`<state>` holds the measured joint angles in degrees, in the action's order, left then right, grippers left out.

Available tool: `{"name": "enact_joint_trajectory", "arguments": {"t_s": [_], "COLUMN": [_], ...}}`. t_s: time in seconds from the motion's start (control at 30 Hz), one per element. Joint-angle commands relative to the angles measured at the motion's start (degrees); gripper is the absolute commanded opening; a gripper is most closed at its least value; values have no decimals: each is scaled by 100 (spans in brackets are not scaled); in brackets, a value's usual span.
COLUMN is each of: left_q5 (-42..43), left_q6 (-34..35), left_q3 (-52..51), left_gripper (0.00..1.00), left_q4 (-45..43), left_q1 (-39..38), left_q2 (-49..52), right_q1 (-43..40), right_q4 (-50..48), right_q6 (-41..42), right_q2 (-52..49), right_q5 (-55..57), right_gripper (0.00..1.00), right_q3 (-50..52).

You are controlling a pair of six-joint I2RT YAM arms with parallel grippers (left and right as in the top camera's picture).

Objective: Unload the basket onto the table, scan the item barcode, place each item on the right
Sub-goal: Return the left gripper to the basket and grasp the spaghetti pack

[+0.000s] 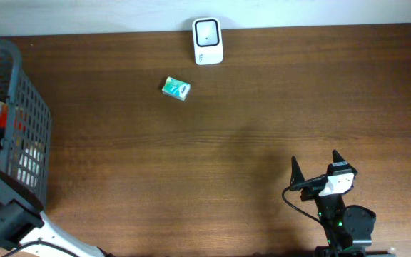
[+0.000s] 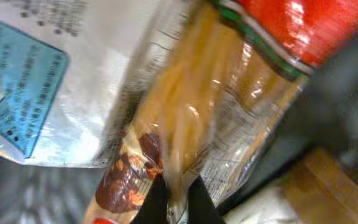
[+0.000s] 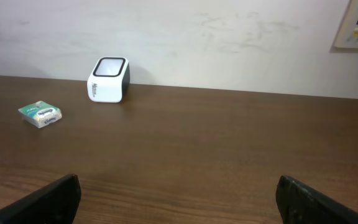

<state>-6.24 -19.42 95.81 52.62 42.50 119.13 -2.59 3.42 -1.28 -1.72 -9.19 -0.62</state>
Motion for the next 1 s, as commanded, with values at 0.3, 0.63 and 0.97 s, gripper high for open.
{"name": "enact_joint_trajectory", "arguments": {"t_s": [0.3,0.63,0.97], "left_q5": [-2,85,1816], "left_q6": [343,-243,-1386], "left_q3": [1069,343,343], "left_gripper": [0,56,76], "left_q4": [474,264,267], "left_q1": [79,81,81], "left_q2": [-1213,-1025,293], "right_q1": [-28,-28,-28], "right_q4": [24,24,24], "right_q6": [44,44,44], "right_q2": [24,24,24], "right_q5": [-72,-72,-72], "right_gripper": [99,99,99], "right_q3": [31,31,31]}}
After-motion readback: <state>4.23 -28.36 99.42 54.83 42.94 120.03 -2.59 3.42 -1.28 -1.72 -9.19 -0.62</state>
